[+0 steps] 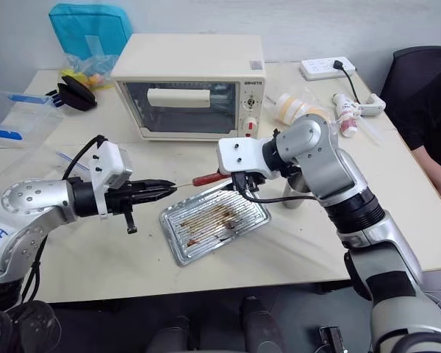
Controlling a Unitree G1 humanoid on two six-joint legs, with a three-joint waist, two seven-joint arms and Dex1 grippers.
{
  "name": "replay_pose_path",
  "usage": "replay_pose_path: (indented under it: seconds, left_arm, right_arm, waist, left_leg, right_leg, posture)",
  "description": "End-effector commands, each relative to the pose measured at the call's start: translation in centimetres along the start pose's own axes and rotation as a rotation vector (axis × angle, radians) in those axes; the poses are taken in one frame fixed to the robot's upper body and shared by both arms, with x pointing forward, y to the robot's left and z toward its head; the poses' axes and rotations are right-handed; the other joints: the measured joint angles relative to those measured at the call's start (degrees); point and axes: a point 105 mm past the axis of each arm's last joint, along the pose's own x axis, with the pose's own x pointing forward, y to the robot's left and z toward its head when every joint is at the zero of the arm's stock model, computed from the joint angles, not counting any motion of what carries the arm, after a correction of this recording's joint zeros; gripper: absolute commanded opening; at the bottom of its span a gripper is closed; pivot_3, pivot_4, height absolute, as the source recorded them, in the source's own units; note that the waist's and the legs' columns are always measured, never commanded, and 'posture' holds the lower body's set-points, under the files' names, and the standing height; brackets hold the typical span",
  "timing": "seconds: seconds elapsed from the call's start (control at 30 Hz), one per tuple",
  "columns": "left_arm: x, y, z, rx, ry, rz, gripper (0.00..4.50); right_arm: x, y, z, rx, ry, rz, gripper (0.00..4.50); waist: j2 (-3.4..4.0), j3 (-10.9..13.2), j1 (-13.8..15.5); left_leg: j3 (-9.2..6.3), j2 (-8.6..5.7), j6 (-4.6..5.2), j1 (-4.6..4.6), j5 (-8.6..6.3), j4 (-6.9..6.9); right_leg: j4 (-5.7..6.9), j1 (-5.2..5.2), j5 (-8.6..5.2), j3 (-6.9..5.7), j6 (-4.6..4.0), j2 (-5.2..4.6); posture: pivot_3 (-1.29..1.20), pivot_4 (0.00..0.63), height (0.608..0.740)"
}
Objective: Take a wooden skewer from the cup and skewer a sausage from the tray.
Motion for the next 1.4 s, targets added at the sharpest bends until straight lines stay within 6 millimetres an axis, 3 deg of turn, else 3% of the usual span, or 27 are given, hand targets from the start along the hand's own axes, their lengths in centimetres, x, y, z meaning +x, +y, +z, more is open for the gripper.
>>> replay_pose_path:
  seconds: [0.03, 0.23, 0.37, 0.47, 0.57, 0.67, 0.83, 1.0, 1.27, 1.4]
  left_arm:
    - [-1.9, 0.3, 1.0, 0.009, -0.032, 0.118, 0.00]
    - [-5.8, 0.7, 1.1, -0.086, -0.082, 0.419, 0.00]
    - [-8.3, 1.0, 0.1, -0.176, -0.112, 0.733, 0.00]
    - [-11.1, 1.3, -1.9, -0.275, -0.109, 1.032, 0.00]
    - [-13.1, 1.8, -3.6, -0.360, -0.089, 1.248, 0.00]
    - [-13.7, 2.5, -4.8, -0.450, -0.093, 1.383, 0.00]
    - [-13.4, 3.8, -6.5, -0.578, -0.078, 1.463, 0.00]
    - [-12.4, 4.5, -7.6, -0.621, -0.046, 1.464, 0.00]
    - [-13.1, 5.3, -7.8, -0.602, -0.023, 1.476, 2.36]
    - [-15.5, 5.6, -6.6, -0.533, -0.048, 1.448, 3.56]
  right_arm:
    - [-3.0, -1.2, 2.9, 0.020, -0.123, -0.038, 1.98]
    - [-7.0, -1.1, 5.2, 0.243, -0.398, 0.040, 1.98]
    - [-8.2, -1.6, 5.7, 0.368, -0.488, 0.051, 1.98]
    - [-8.6, -1.8, 6.0, 0.440, -0.531, 0.073, 2.55]
    - [-8.8, -1.6, 6.8, 0.449, -0.557, 0.095, 3.52]
    - [-9.1, -1.3, 7.9, 0.426, -0.595, 0.120, 4.49]
    - [-9.3, -1.1, 8.9, 0.419, -0.622, 0.129, 4.49]
    - [-9.1, -0.8, 8.6, 0.414, -0.602, 0.104, 4.49]
    - [-9.0, -0.8, 7.9, 0.421, -0.568, 0.060, 4.50]
    - [-9.0, -0.8, 7.1, 0.429, -0.524, 0.026, 4.50]
  waist:
    - [0.00, 0.00, 0.03]
    - [-0.02, -0.01, 0.75]
    - [-0.02, -0.01, 0.85]
    - [-0.08, -0.05, 1.14]
    - [-0.10, -0.06, 1.47]
    - [-0.14, -0.07, 1.62]
    - [-0.25, -0.14, 1.72]
    - [-0.27, -0.14, 1.53]
    - [-0.28, -0.15, 1.64]
    - [-0.29, -0.14, 1.50]
  left_leg:
    - [-0.01, 0.00, 0.00, 0.00, 0.00, 0.00]
    - [-0.08, 0.02, 0.01, -0.04, 0.00, 0.00]
    - [-0.08, -0.01, 0.01, -0.02, 0.00, 0.02]
    - [-0.09, -0.01, 0.01, -0.02, 0.00, 0.04]
    - [-0.07, -0.08, 0.01, 0.00, 0.00, 0.06]
    - [-0.06, -0.21, 0.02, -0.01, 0.01, 0.09]
    - [-0.05, -0.29, 0.03, -0.12, 0.01, 0.12]
    - [-0.04, -0.22, 0.05, -0.15, -0.02, 0.05]
    - [-0.03, -0.17, 0.03, -0.17, -0.03, 0.03]
    - [-0.03, -0.15, 0.03, -0.17, -0.03, 0.01]
  right_leg:
    - [0.02, 0.00, 0.00, 0.00, 0.00, 0.00]
    - [-0.06, 0.02, 0.00, -0.10, 0.01, -0.15]
    - [-0.03, 0.04, 0.02, -0.09, 0.03, -0.14]
    - [-0.03, 0.05, 0.02, -0.10, 0.03, -0.08]
    - [-0.01, 0.04, 0.02, -0.07, 0.03, -0.02]
    - [-0.02, 0.06, 0.03, -0.08, 0.05, 0.18]
    - [-0.17, 0.09, 0.09, -0.05, 0.15, 0.32]
    - [-0.30, 0.09, 0.10, -0.04, 0.16, 0.33]
    - [-0.34, 0.07, 0.10, -0.04, 0.15, 0.34]
    - [-0.36, 0.06, 0.10, -0.04, 0.15, 0.30]
  posture:
    - [0.00, 0.150, 0.740]
    - [0.00, 0.150, 0.740]
    - [0.00, 0.150, 0.740]
    - [0.00, 0.150, 0.740]
    - [0.00, 0.150, 0.740]
    - [0.00, 0.150, 0.740]
    - [0.00, 0.150, 0.740]
    - [0.00, 0.150, 0.740]
    - [0.00, 0.150, 0.740]
    - [0.00, 0.150, 0.740]
